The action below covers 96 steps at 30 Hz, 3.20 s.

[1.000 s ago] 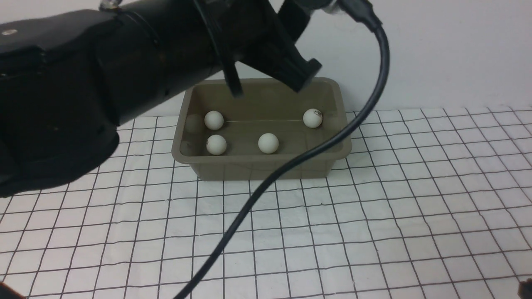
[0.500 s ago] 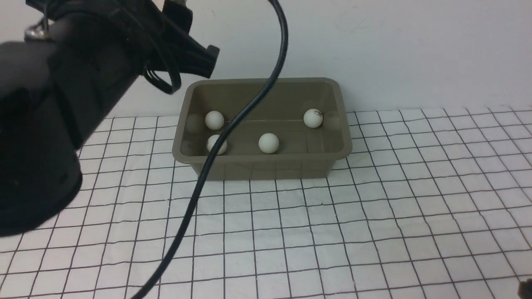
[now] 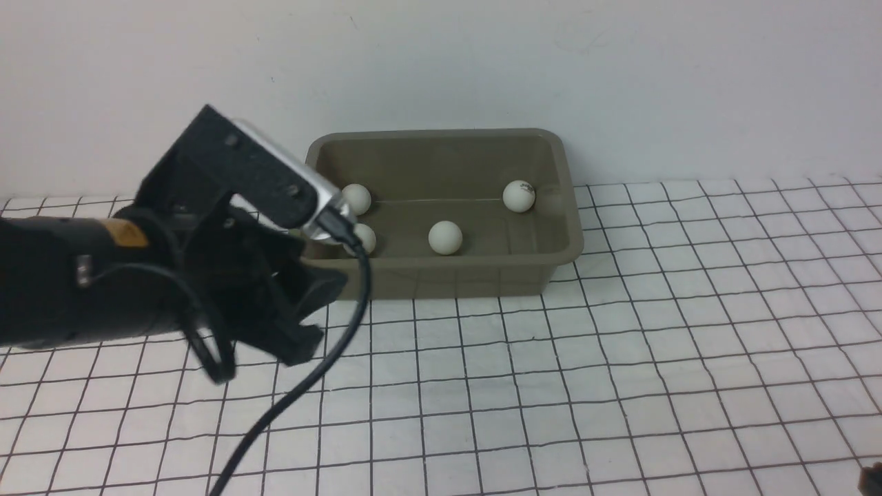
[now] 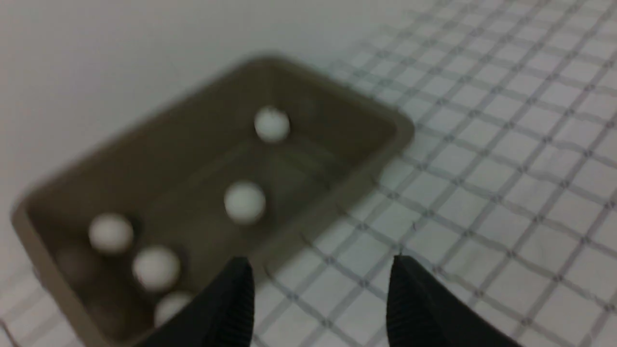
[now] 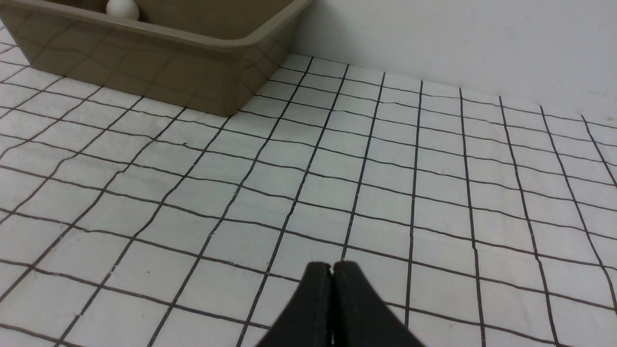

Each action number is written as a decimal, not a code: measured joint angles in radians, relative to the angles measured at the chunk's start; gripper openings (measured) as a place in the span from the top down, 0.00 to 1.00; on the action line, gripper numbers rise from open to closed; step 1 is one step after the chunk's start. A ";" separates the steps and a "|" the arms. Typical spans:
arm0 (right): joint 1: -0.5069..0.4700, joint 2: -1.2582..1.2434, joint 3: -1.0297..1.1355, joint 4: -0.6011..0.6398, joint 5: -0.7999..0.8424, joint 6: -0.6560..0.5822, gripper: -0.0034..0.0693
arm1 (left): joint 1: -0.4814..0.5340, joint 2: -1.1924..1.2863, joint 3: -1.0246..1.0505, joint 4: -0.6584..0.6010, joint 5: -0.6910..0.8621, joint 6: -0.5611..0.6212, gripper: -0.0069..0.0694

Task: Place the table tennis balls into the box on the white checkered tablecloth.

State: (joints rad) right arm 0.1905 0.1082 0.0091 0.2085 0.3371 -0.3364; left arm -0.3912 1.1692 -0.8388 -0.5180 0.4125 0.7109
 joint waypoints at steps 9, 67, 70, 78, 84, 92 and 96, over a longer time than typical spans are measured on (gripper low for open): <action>0.000 0.000 0.000 0.000 0.009 0.000 0.97 | 0.144 -0.232 0.002 0.220 0.265 -0.190 0.46; 0.000 0.000 0.000 0.000 0.055 -0.012 0.97 | 0.520 -1.180 0.859 0.350 -0.002 -0.546 0.46; 0.000 0.000 0.000 0.000 0.055 -0.012 0.97 | 0.520 -1.180 0.859 0.358 -0.002 -0.561 0.46; 0.000 0.000 0.000 0.000 0.055 -0.012 0.97 | 0.520 -1.180 0.859 0.457 -0.003 -0.669 0.46; 0.000 0.000 0.000 0.000 0.055 -0.012 0.97 | 0.520 -1.180 0.859 0.446 -0.003 -0.677 0.46; 0.000 0.000 0.000 0.000 0.055 -0.012 0.97 | 0.520 -1.180 0.859 0.439 -0.003 -0.675 0.46; 0.000 0.000 0.000 0.000 0.055 -0.012 0.97 | 0.520 -1.180 0.859 0.438 -0.003 -0.675 0.46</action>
State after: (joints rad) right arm 0.1905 0.1082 0.0091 0.2085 0.3920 -0.3486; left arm 0.1289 -0.0113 0.0198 -0.0799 0.4092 0.0357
